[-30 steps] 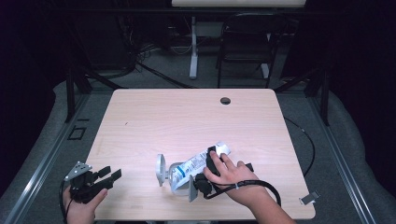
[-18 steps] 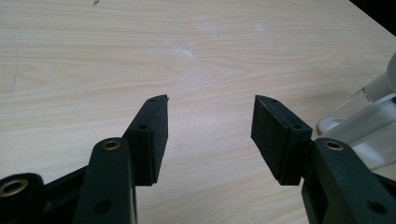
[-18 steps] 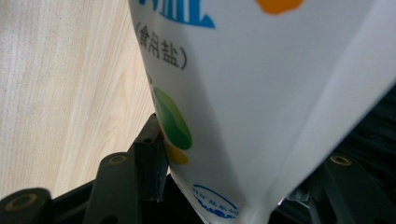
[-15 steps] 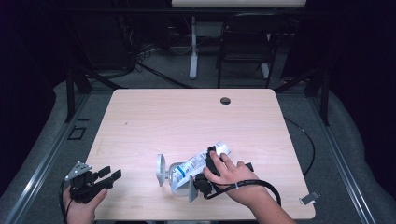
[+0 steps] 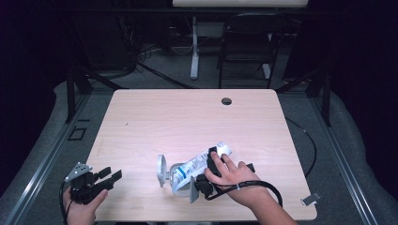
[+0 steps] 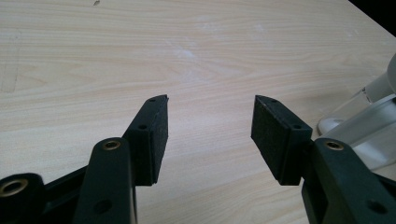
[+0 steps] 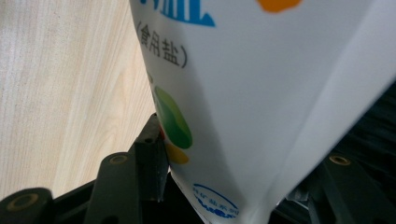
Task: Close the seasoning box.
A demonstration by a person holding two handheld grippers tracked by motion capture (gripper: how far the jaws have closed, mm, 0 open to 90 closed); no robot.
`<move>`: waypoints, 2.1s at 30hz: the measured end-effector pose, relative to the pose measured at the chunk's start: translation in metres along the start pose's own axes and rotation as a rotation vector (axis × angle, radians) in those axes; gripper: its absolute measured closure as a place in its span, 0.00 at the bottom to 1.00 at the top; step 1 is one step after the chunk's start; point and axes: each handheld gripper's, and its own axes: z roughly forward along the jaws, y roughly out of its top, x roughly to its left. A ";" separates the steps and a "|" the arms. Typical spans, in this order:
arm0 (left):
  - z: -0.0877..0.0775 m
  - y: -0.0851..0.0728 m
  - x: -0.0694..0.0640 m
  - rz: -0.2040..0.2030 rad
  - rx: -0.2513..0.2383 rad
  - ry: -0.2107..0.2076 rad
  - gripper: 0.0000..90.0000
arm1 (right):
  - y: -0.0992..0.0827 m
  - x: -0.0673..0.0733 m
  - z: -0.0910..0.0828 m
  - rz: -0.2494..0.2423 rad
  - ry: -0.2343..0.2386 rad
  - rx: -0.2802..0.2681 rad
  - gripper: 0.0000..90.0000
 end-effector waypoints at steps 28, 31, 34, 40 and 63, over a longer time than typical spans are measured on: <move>0.000 0.000 0.000 0.000 0.000 0.001 0.52 | -0.001 0.000 0.000 -0.003 -0.005 -0.006 0.52; 0.000 0.000 0.000 0.000 0.000 0.002 0.52 | -0.001 0.000 0.000 -0.003 -0.004 -0.006 0.52; 0.000 0.000 0.000 -0.001 0.001 0.003 0.52 | -0.001 0.000 0.000 -0.004 -0.005 -0.006 0.52; 0.000 -0.001 0.001 -0.005 0.003 0.005 0.52 | -0.001 0.000 0.000 -0.005 -0.007 -0.008 0.52; 0.000 -0.001 0.001 -0.004 0.003 0.006 0.52 | 0.000 0.000 0.000 -0.017 -0.015 -0.003 0.53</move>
